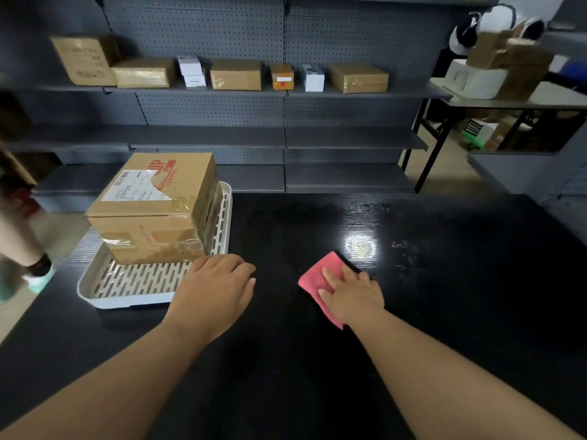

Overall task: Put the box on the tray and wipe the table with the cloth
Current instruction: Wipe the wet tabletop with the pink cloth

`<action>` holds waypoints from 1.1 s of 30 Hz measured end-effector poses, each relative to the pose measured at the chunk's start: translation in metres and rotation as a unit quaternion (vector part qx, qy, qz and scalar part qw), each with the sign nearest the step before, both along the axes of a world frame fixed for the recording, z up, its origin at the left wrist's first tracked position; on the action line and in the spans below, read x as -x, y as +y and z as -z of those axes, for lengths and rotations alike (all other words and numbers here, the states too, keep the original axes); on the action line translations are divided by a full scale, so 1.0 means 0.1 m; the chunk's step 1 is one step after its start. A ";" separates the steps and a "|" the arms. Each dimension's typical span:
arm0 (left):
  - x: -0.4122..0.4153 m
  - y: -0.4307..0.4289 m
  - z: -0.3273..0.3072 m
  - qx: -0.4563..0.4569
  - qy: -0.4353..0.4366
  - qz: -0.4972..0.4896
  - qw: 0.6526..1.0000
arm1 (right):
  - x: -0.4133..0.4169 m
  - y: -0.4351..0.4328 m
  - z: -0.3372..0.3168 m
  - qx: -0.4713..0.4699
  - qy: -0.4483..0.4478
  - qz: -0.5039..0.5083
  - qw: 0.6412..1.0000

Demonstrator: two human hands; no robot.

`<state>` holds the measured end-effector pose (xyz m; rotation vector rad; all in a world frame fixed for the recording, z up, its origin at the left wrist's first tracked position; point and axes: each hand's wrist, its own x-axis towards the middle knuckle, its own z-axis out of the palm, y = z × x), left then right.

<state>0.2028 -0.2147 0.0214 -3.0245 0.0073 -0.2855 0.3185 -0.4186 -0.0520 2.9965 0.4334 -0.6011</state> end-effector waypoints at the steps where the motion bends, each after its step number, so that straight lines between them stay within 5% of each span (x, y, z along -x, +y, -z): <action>1: -0.02 0.02 0.01 -0.001 0.001 0.000 1.000 | -0.07 0.04 0.01 -0.002 0.001 0.028 1.000; 9: -0.21 0.22 0.12 -0.005 0.014 -0.044 0.999 | -0.50 0.53 0.13 -0.033 0.045 0.052 0.997; 15: -0.30 0.24 0.14 -0.005 0.020 -0.064 0.998 | -0.08 0.94 0.23 -0.078 0.041 -0.134 0.987; 22: -0.30 0.13 0.16 0.005 0.033 -0.058 0.998 | 0.83 0.65 0.06 -0.065 0.095 -0.350 0.930; 25: -0.33 0.03 0.16 0.013 0.039 -0.048 0.998 | 0.87 0.16 0.12 -0.097 0.017 -0.396 0.913; 33: -0.48 -0.30 0.12 0.039 0.047 -0.002 0.998 | -0.47 -1.43 0.30 -0.016 -0.037 -0.027 0.999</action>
